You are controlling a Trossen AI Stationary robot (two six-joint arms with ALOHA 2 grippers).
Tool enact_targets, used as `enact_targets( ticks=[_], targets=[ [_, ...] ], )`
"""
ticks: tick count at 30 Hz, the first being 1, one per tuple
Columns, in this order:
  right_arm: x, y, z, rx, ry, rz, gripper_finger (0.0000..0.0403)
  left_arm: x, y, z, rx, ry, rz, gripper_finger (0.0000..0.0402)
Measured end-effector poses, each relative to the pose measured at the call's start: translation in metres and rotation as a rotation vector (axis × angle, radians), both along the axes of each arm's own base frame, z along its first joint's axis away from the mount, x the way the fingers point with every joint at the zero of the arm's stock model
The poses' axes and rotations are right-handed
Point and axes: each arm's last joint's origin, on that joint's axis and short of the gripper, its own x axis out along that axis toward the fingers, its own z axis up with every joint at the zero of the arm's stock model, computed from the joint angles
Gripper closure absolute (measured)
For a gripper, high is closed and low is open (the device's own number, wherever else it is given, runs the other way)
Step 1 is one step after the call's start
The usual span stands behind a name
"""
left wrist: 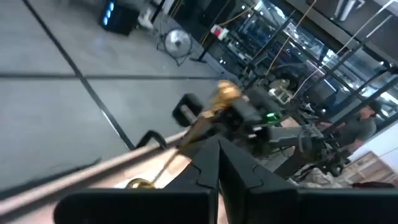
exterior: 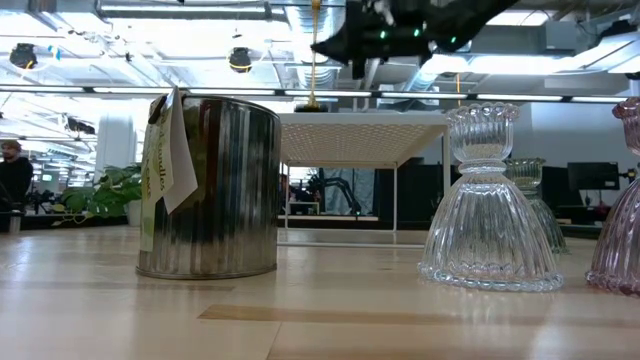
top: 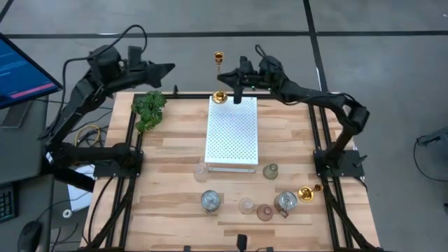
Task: Pick & Place candle stick holders
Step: Put the left gold candle holder on the shelf
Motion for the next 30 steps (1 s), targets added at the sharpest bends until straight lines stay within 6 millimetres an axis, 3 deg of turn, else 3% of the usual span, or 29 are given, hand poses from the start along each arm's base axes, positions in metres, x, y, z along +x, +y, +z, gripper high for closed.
enact_targets(
  ticks=[9,18,30],
  targets=[
    [0.008,-0.019,-0.021,-0.062,-0.015,-0.038,0.0403,0.0,-0.001,-0.001,0.097,0.045,0.005,0.0399],
    [0.014,-0.018,-0.03,-0.083,0.003,-0.018,0.0403,0.007,0.004,-0.007,0.113,0.032,0.002,0.0397],
    [0.003,-0.02,-0.049,-0.071,-0.038,0.016,0.0403,0.004,0.002,-0.003,0.164,0.015,0.009,0.0397]
  ],
)
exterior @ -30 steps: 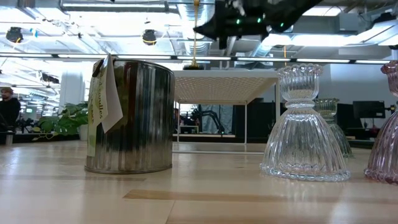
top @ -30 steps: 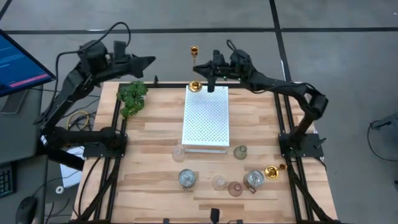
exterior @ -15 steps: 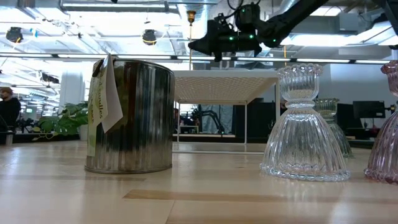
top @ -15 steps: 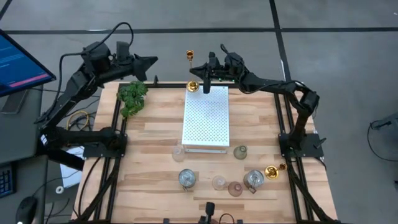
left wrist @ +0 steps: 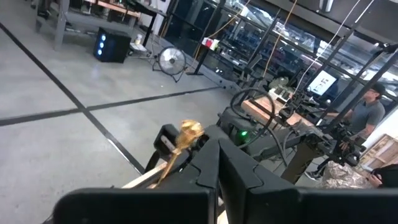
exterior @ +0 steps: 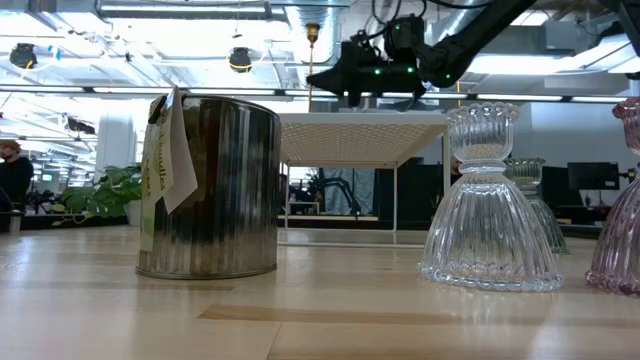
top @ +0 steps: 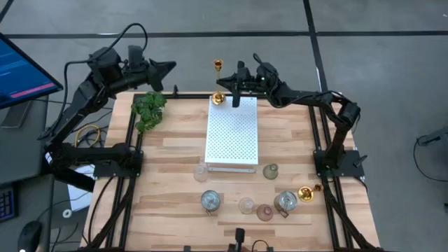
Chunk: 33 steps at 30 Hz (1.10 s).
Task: Pick & Place candle stick holders
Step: Put the left gold candle holder on the shelf
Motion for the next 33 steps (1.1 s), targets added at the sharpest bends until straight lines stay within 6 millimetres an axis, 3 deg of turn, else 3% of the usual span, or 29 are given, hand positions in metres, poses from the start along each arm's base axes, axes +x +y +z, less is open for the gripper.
enact_targets(
  ticks=[26,33],
  targets=[
    [0.001,0.001,-0.008,-0.028,0.062,0.024,0.0403,0.0,0.0,0.006,0.049,-0.04,0.002,0.0396],
    [-0.01,0.001,-0.018,-0.001,-0.03,0.036,0.0403,-0.001,-0.001,0.008,0.061,-0.057,0.002,0.0396]
  ],
)
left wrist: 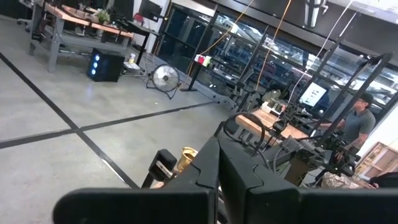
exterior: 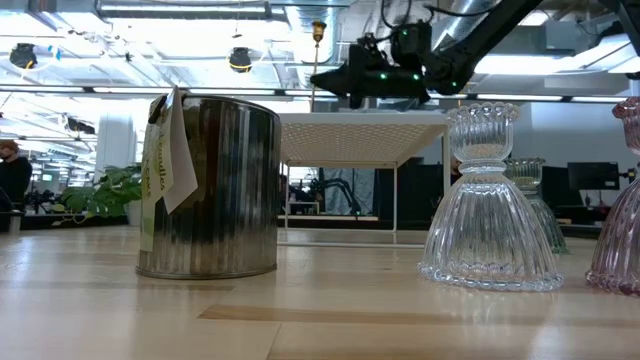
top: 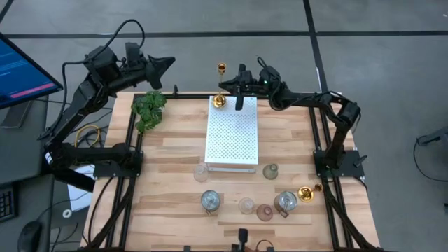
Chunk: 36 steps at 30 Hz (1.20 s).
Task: Pick & Place candle stick holders
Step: Put the left gold candle holder on the shelf
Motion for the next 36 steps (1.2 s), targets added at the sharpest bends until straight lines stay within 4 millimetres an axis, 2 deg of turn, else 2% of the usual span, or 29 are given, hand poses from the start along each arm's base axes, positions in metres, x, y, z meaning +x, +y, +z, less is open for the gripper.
enact_targets(
  ticks=[5,24,36],
  targets=[
    [-0.006,-0.005,-0.004,0.013,-0.004,0.004,0.0403,0.002,0.001,0.001,0.006,-0.01,0.0,0.0396],
    [0.0,0.002,-0.009,-0.028,0.055,0.025,0.0402,0.008,0.007,0.001,0.003,-0.01,-0.001,0.0396],
    [0.003,0.007,-0.011,-0.027,0.072,0.037,0.0359,0.008,0.007,0.001,0.005,-0.013,-0.001,0.0396]
  ],
)
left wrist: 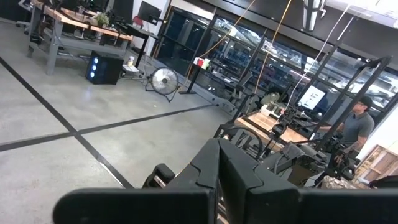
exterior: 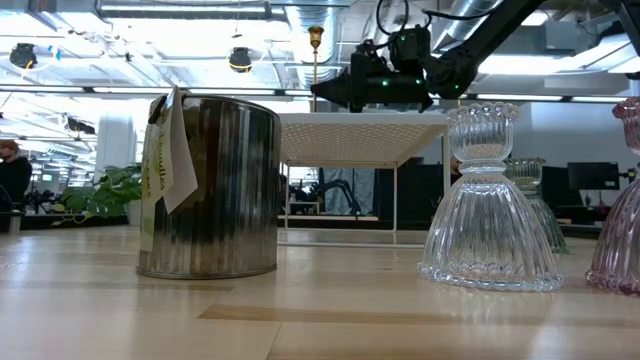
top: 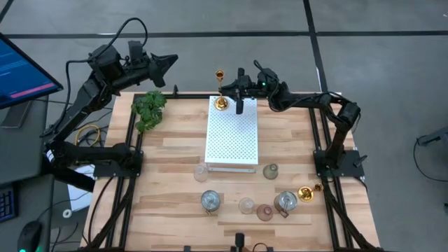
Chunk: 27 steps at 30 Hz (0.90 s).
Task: Pick & Place candle stick holders
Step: Put the left gold candle holder on the shelf, then put the gold candle holder on the shelf
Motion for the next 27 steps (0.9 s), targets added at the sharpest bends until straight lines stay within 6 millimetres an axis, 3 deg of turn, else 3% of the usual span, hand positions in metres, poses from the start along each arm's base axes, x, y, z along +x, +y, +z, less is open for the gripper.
enact_targets(
  ticks=[5,13,18,23,27],
  targets=[
    [0.0,0.0,-0.001,0.004,0.005,-0.002,0.0322,0.0,0.0,0.0,0.002,-0.003,0.0,0.0396],
    [0.0,0.0,0.0,0.015,0.005,-0.006,0.0214,0.0,0.0,0.001,0.003,-0.005,0.0,0.0396],
    [-0.005,-0.002,0.015,0.024,0.053,-0.077,0.0166,0.0,0.0,0.001,0.003,-0.006,-0.001,0.0396],
    [-0.032,0.003,0.044,0.02,0.161,-0.104,0.0143,-0.003,-0.002,-0.004,-0.028,0.038,0.0,0.0396],
    [-0.078,0.022,0.087,0.004,0.23,-0.158,0.0141,-0.007,-0.006,-0.016,-0.097,0.134,0.0,0.0396]
  ],
)
